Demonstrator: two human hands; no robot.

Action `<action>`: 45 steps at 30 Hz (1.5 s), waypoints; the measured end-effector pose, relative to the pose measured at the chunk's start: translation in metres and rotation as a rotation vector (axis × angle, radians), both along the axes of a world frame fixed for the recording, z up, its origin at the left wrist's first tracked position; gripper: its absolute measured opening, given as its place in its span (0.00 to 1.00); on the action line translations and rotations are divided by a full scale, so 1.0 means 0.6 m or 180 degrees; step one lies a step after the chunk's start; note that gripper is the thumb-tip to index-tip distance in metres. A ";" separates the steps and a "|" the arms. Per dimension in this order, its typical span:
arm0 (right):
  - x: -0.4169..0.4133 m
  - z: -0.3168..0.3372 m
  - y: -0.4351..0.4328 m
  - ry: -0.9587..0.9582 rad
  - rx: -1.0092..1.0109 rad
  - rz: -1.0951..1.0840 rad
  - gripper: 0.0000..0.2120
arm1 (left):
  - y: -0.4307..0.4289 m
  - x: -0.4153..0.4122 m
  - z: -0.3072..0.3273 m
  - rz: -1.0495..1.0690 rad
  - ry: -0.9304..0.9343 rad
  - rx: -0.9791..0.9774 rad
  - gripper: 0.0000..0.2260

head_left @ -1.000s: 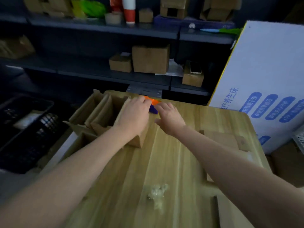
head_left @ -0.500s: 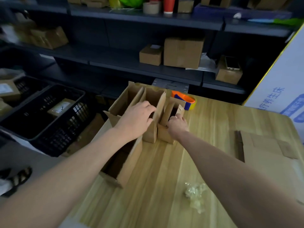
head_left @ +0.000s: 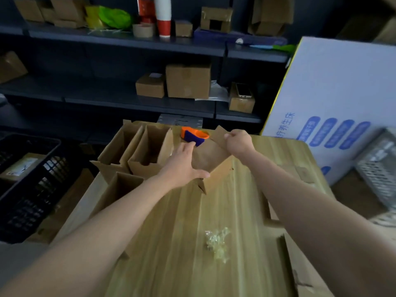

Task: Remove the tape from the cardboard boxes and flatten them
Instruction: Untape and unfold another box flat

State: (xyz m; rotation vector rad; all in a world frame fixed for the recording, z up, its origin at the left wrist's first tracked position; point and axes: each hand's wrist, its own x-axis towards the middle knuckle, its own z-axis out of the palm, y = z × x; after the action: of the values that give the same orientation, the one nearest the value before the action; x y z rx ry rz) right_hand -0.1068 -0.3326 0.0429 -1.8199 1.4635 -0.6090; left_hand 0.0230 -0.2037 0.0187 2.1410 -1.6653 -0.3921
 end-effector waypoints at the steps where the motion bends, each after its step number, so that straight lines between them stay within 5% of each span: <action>1: -0.019 0.007 -0.001 -0.0137 0.0099 -0.0134 0.17 | -0.006 -0.015 0.000 -0.0045 0.0113 0.0064 0.48; 4: -0.079 0.025 0.000 0.0130 0.0278 -0.0279 0.16 | -0.020 -0.056 -0.001 -0.0236 0.0529 0.0258 0.51; 8: -0.155 0.041 0.014 0.1436 -0.0221 -0.0017 0.12 | -0.042 -0.118 -0.007 -0.0507 0.0649 0.0426 0.50; 11: -0.221 0.027 0.014 0.0737 -0.0015 -0.0422 0.08 | -0.059 -0.168 -0.014 -0.0649 0.0635 0.0370 0.48; 13: -0.269 0.019 0.018 0.0320 -0.0097 -0.0330 0.23 | -0.070 -0.198 -0.018 -0.0783 0.0604 0.0335 0.47; 16: -0.331 0.014 0.024 0.1639 -0.0486 0.0759 0.48 | -0.082 -0.243 -0.025 -0.0999 0.0524 0.0335 0.46; 20: -0.391 -0.011 0.026 0.2634 -0.0392 0.1252 0.59 | -0.094 -0.305 -0.029 -0.1312 0.0533 0.0235 0.46; 29: -0.469 -0.062 0.038 0.2971 -0.0350 0.1384 0.52 | -0.086 -0.354 -0.066 -0.1523 0.1451 0.0571 0.33; 32: -0.486 -0.086 0.050 0.2890 -0.0078 0.1403 0.51 | -0.081 -0.362 -0.088 -0.1450 0.1324 0.0489 0.21; 45: -0.492 -0.164 0.080 0.2775 -0.0034 0.1377 0.49 | -0.068 -0.394 -0.141 -0.1102 0.0846 0.0769 0.15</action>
State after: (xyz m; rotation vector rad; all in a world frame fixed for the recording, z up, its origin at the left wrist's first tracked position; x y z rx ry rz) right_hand -0.4021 -0.2845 -0.0557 -2.4544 1.4656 0.4606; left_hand -0.2135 -0.2448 -0.0661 1.8476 -1.9051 -0.9790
